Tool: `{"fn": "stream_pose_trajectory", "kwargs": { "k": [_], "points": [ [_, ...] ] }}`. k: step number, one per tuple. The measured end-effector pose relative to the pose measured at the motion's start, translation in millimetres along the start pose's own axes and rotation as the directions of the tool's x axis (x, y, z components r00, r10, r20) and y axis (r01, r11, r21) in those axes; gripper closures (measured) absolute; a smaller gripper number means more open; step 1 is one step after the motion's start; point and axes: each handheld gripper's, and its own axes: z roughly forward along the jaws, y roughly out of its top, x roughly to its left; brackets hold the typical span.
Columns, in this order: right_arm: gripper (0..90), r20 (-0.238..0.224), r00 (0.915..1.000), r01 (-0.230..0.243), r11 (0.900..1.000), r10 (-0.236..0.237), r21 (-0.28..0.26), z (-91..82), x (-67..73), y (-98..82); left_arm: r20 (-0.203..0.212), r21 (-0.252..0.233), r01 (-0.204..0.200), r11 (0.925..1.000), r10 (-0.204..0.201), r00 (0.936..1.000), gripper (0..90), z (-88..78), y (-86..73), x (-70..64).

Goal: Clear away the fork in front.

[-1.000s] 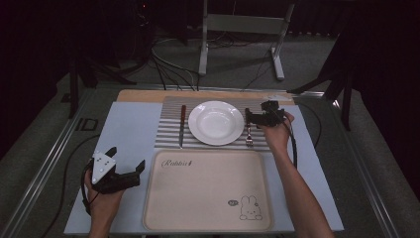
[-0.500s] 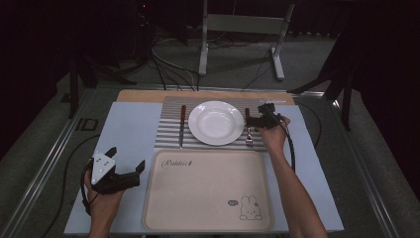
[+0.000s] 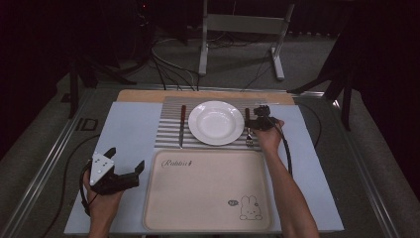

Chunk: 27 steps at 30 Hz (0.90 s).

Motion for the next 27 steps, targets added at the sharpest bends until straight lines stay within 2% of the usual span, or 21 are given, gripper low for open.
{"fn": "stream_pose_trajectory", "kwargs": {
  "k": [2, 3, 7, 12, 16, 18, 19, 20, 21, 27],
  "points": [
    [47.4, -0.007, 0.9999, -0.013, 1.000, 0.013, 0.013, 4.2, -1.6, -1.3, 0.002, -0.003, 0.002, 1.0000, -0.002, 1.0000, 0.0, -0.3, 0.0, 0.1],
    [47.4, -0.007, 0.9999, -0.013, 1.000, 0.013, 0.013, 4.2, -1.6, -1.3, 0.002, -0.003, 0.002, 1.0000, -0.002, 1.0000, 0.0, -0.3, -0.1, 0.1],
    [64.2, -0.056, 0.9981, -0.023, 0.999, 0.025, 0.027, 8.6, 0.4, -0.6, 0.001, 0.000, 0.001, 1.0000, -0.001, 1.0000, 0.0, 0.1, -0.3, -0.3],
    [75.4, -0.060, 0.9979, -0.019, 0.998, 0.022, 0.059, 12.1, 4.8, -0.8, 0.000, 0.002, -0.001, 1.0000, 0.001, 1.0000, 0.0, 0.1, -0.6, -0.6],
    [77.3, -0.063, 0.9979, -0.007, 0.996, 0.012, 0.086, 10.4, 4.0, -1.1, -0.001, 0.002, -0.003, 1.0000, 0.003, 1.0000, 0.0, -0.3, -0.7, -0.6],
    [77.7, -0.046, 0.9990, 0.003, 0.993, 0.003, 0.116, 6.3, 4.1, -1.7, -0.001, 0.002, -0.004, 1.0000, 0.004, 1.0000, 0.0, -0.4, -0.8, -0.5],
    [77.8, -0.037, 0.9992, 0.019, 0.990, -0.014, 0.141, 1.7, 4.2, -3.2, -0.001, 0.003, -0.003, 1.0000, 0.003, 1.0000, 0.0, -0.2, -0.8, -0.5],
    [77.8, -0.037, 0.9992, 0.019, 0.990, -0.014, 0.141, 1.7, 4.2, -3.2, -0.001, 0.006, -0.004, 1.0000, 0.004, 1.0000, 0.0, -0.1, -0.8, -0.4],
    [77.8, -0.033, 0.9985, 0.048, 0.987, -0.043, 0.156, -2.5, 3.9, -5.6, -0.001, 0.006, -0.005, 1.0000, 0.005, 1.0000, 0.0, 0.0, -0.8, -0.7],
    [77.8, -0.054, 0.9961, 0.079, 0.977, -0.069, 0.199, -11.3, 2.2, -10.7, 0.004, 0.012, -0.017, 0.9998, 0.017, 0.9999, 0.0, 1.4, -0.4, -3.5]
  ]
}}
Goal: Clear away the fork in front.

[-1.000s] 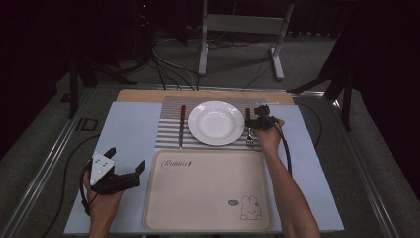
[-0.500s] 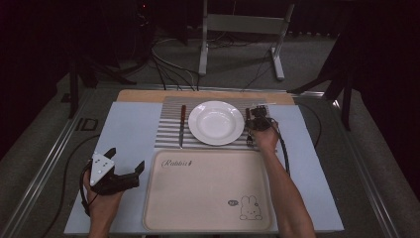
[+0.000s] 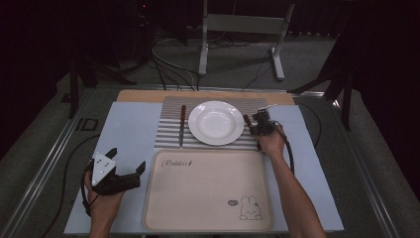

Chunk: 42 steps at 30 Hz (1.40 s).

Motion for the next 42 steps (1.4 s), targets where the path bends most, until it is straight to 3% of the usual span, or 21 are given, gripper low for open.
{"fn": "stream_pose_trajectory", "kwargs": {
  "k": [3, 10, 15, 19, 23, 24, 27, 28, 33, 38, 42],
  "points": [
    [77.1, -0.016, 0.9999, 0.007, 0.999, -0.006, 0.048, -2.4, -0.9, 0.1, 0.000, 0.001, -0.002, 1.0000, 0.002, 1.0000, 0.0, 0.3, -0.1, -1.0],
    [76.0, -0.010, 0.9996, 0.028, 0.998, -0.028, 0.048, -1.1, 0.3, 0.9, -0.002, 0.004, 0.002, 1.0000, -0.002, 1.0000, 0.0, 1.1, -0.7, -0.4],
    [78.0, -0.019, 0.9989, 0.045, 0.994, -0.043, 0.098, -2.5, -0.5, 4.8, -0.002, 0.007, -0.004, 1.0000, 0.004, 1.0000, 0.0, 1.3, -0.6, -1.5],
    [78.2, -0.016, 0.9984, 0.055, 0.994, -0.054, 0.090, -4.2, -1.2, 2.0, -0.001, 0.007, 0.001, 1.0000, -0.001, 1.0000, 0.0, 2.0, -1.4, -0.1],
    [78.3, -0.022, 0.9977, 0.065, 0.996, -0.064, 0.060, -8.5, -3.1, -2.5, 0.000, 0.013, 0.002, 0.9999, -0.002, 1.0000, 0.0, 3.8, -1.9, 0.3],
    [78.3, -0.029, 0.9979, 0.059, 0.998, -0.058, 0.012, -16.0, -5.7, -6.3, 0.003, 0.015, -0.002, 0.9999, 0.002, 1.0000, 0.0, 4.8, -1.9, -1.1],
    [78.3, -0.036, 0.9976, 0.059, 0.998, -0.060, -0.019, -21.2, -6.9, -8.5, 0.006, 0.018, -0.013, 0.9998, 0.012, 0.9999, 0.0, 5.5, -1.5, -3.5],
    [78.3, -0.032, 0.9970, 0.069, 0.996, -0.071, -0.056, -26.4, -6.7, -11.0, 0.005, 0.021, -0.015, 0.9997, 0.015, 0.9999, 0.0, 5.9, -1.5, -4.2],
    [78.3, -0.026, 0.9956, 0.086, 0.989, -0.090, -0.122, -37.7, -4.5, -15.9, 0.005, 0.022, -0.013, 0.9997, 0.013, 0.9999, 0.0, 6.2, -1.8, -4.0],
    [78.3, -0.017, 0.9911, 0.127, 0.974, -0.132, -0.189, -52.3, 0.5, -20.9, 0.004, 0.023, -0.012, 0.9997, 0.012, 0.9999, 0.0, 6.4, -1.8, -3.9],
    [78.3, 0.002, 0.9857, 0.163, 0.951, -0.169, -0.262, -68.1, 8.5, -25.6, 0.004, 0.023, -0.013, 0.9997, 0.013, 0.9999, 0.0, 6.5, -1.7, -4.7]
  ]
}}
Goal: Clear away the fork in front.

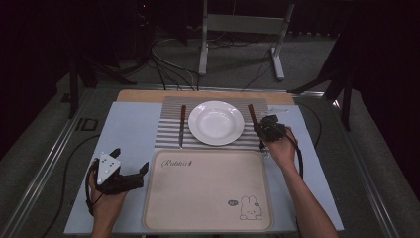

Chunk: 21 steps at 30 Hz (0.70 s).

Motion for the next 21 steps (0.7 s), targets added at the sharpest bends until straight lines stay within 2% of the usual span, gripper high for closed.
{"fn": "stream_pose_trajectory", "kwargs": {
  "k": [5, 6, 7, 12, 13, 21],
  "points": [
    [78.2, 0.000, 0.9997, 0.023, 0.999, -0.023, -0.047, -9.0, 6.1, 0.2, 0.002, 0.002, -0.002, 1.0000, 0.002, 1.0000, 0.0, 0.4, 0.0, -0.3],
    [78.2, 0.016, 0.9988, 0.047, 0.995, -0.046, -0.086, -16.4, 11.6, 0.7, 0.007, -0.003, 0.006, 1.0000, -0.006, 1.0000, 0.0, 0.0, 0.4, -0.4],
    [78.2, 0.017, 0.9985, 0.054, 0.994, -0.052, -0.096, -18.7, 13.3, 1.2, 0.009, -0.005, 0.009, 1.0000, -0.009, 0.9999, 0.0, 0.0, 0.7, -0.5],
    [78.2, 0.015, 0.9981, 0.060, 0.989, -0.059, -0.133, -25.5, 17.5, 3.2, 0.008, -0.001, 0.005, 1.0000, -0.005, 1.0000, 0.0, 0.7, 0.7, -1.2],
    [78.2, 0.014, 0.9981, 0.061, 0.986, -0.059, -0.156, -28.8, 19.0, 3.3, 0.008, -0.001, 0.006, 1.0000, -0.006, 1.0000, 0.0, 0.8, 0.7, -1.0],
    [78.1, 0.006, 0.9986, 0.052, 0.978, -0.052, -0.200, -37.6, 21.3, 2.2, 0.010, -0.003, 0.018, 0.9998, -0.018, 0.9998, 0.0, 2.5, 1.5, -0.5]
  ]
}}
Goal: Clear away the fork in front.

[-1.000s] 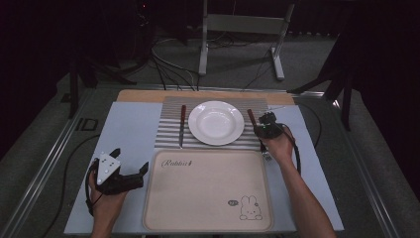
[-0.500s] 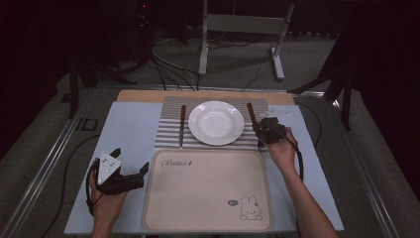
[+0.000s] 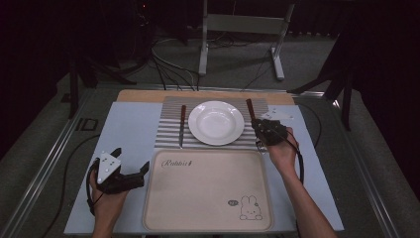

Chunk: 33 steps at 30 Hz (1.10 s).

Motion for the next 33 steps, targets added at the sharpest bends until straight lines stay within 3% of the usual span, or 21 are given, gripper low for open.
{"fn": "stream_pose_trajectory", "kwargs": {
  "k": [9, 13, 17, 19, 23, 27, 31, 33],
  "points": [
    [78.2, -0.021, 0.9997, -0.017, 0.999, 0.016, -0.051, -10.8, 4.9, 1.2, 0.010, 0.003, -0.001, 1.0000, 0.001, 0.9999, 0.0, 7.5, 6.7, -4.4],
    [78.2, -0.046, 0.9989, -0.014, 0.996, 0.010, -0.086, -21.3, 12.9, 1.2, 0.033, 0.001, -0.016, 0.9999, 0.016, 0.9993, 0.0, 12.1, 14.5, -10.4],
    [78.2, -0.078, 0.9969, -0.016, 0.994, 0.008, -0.112, -30.2, 21.0, 2.1, 0.054, -0.005, -0.004, 1.0000, 0.004, 0.9985, 0.0, 15.3, 21.4, -14.2],
    [78.2, -0.099, 0.9950, -0.024, 0.992, 0.012, -0.121, -33.8, 25.4, 2.8, 0.055, 0.014, 0.000, 0.9999, -0.001, 0.9985, 0.0, 19.7, 26.7, -17.5],
    [78.2, -0.150, 0.9883, -0.051, 0.989, 0.030, -0.137, -39.2, 34.9, 2.8, 0.088, 0.025, 0.016, 0.9996, -0.019, 0.9960, 0.0, 31.8, 32.0, -23.1],
    [78.2, -0.163, 0.9864, -0.046, 0.989, 0.023, -0.138, -40.3, 41.1, 1.9, 0.111, 0.017, 0.021, 0.9996, -0.023, 0.9935, 0.0, 38.7, 36.5, -29.3],
    [78.2, -0.191, 0.9816, -0.027, 0.991, 0.001, -0.134, -40.7, 54.5, -1.3, 0.177, 0.027, 0.012, 0.9996, -0.016, 0.9841, 0.0, 47.9, 48.1, -40.0],
    [78.2, -0.200, 0.9797, -0.027, 0.991, 0.000, -0.132, -40.8, 57.7, -2.1, 0.182, 0.030, 0.002, 0.9995, -0.007, 0.9832, 0.0, 49.7, 50.5, -42.4]
  ]
}}
